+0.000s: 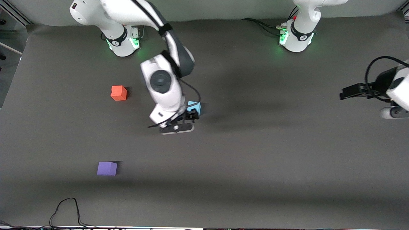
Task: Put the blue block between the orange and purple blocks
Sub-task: 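Lift the blue block and carry it toward the table middle, then hand the blue block from the left gripper to the right gripper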
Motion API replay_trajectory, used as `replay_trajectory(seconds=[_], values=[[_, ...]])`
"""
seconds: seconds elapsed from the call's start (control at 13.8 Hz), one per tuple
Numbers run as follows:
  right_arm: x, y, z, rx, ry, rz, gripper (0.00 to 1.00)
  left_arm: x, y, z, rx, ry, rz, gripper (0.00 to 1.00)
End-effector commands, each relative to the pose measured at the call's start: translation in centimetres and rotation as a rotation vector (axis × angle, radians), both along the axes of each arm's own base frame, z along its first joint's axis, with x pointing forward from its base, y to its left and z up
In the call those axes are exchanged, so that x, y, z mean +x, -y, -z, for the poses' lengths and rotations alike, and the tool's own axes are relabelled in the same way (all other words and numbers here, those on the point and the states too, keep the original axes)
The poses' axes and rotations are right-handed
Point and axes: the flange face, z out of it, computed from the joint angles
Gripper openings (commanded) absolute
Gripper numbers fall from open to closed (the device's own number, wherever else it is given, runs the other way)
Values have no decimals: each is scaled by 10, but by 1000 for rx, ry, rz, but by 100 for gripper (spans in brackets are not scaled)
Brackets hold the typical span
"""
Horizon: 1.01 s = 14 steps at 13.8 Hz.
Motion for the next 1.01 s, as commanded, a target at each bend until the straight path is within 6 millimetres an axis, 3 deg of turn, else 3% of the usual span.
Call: replay_trajectory(seconds=[0.0, 0.14, 0.29, 0.58, 0.94], values=[[4, 20, 13, -13, -18, 92, 100, -15, -1, 5, 43, 25, 36, 100], [-5, 31, 32, -26, -41, 179, 100, -27, 0, 11, 62, 80, 38, 100], [-28, 21, 50, -42, -48, 232, 100, -30, 2, 11, 63, 89, 40, 100], [-57, -4, 60, -42, -34, 277, 100, -33, 6, -8, 61, 90, 50, 100], [-100, -20, 93, -7, -7, 250, 100, -35, 3, -7, 59, 70, 61, 100]])
